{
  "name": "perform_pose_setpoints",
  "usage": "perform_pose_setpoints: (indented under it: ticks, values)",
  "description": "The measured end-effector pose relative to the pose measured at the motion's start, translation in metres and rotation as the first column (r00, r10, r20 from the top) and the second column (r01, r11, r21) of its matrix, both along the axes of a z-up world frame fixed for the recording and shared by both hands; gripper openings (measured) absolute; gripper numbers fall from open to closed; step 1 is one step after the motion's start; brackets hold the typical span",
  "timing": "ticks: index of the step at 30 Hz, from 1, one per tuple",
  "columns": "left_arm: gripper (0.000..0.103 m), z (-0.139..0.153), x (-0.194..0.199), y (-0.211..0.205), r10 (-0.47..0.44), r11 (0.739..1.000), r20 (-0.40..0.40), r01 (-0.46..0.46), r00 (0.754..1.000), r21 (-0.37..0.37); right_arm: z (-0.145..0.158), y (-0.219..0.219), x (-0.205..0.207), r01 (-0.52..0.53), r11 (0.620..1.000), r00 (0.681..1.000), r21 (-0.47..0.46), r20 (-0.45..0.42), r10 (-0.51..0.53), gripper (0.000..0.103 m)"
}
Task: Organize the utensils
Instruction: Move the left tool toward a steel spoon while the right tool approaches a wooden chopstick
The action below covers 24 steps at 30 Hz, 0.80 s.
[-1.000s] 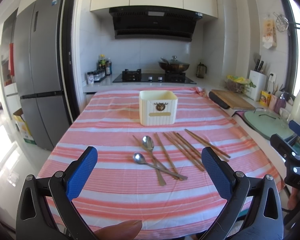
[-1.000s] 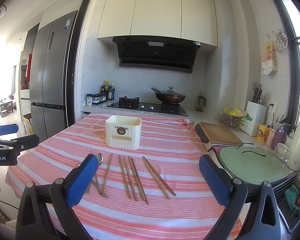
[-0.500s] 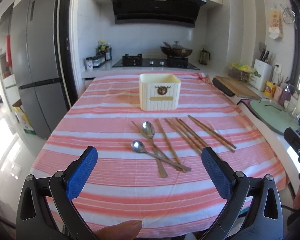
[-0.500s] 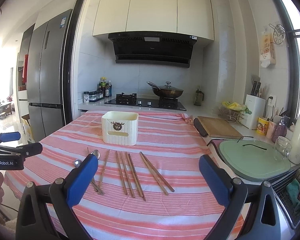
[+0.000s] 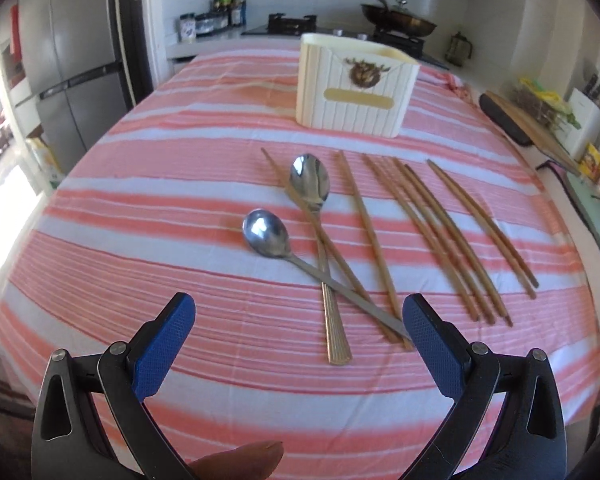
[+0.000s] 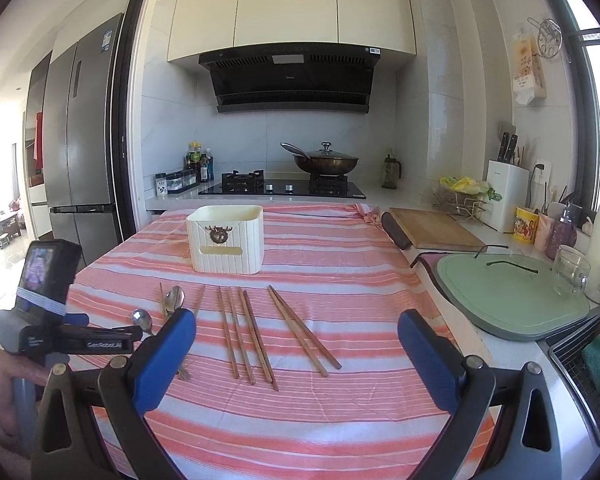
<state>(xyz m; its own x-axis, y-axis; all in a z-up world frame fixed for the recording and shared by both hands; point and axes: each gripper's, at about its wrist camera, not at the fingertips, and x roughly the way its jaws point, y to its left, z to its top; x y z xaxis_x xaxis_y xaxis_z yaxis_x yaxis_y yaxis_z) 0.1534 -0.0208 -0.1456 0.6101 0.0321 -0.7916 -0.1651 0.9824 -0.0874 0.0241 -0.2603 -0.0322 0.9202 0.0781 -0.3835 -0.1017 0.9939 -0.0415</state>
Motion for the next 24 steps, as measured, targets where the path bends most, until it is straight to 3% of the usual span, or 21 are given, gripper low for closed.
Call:
perform_pose_setpoints:
  ticks: [8, 11, 15, 24]
  values:
    - [0.103, -0.037, 0.032, 0.000, 0.112, 0.993, -0.103, -0.108, 0.988, 0.048, -0.009, -0.014, 0.008, 0.031, 0.999, 0.999, 0.016, -0.034, -0.031, 0.103]
    - [0.103, -0.040, 0.032, -0.001, 0.120, 0.992, -0.100, -0.115, 0.988, 0.047, -0.011, -0.018, 0.012, 0.044, 0.999, 0.998, 0.025, -0.045, -0.043, 0.103]
    - [0.103, -0.047, 0.037, 0.000, 0.102, 0.993, -0.140, -0.094, 0.985, 0.067, -0.012, -0.018, 0.016, 0.047, 0.999, 0.998, 0.028, -0.047, -0.046, 0.103]
    - [0.103, -0.041, 0.015, 0.028, 0.030, 0.999, -0.151, -0.024, 0.988, 0.042, -0.017, -0.012, 0.024, 0.029, 0.999, 0.997, 0.015, -0.070, -0.028, 0.103]
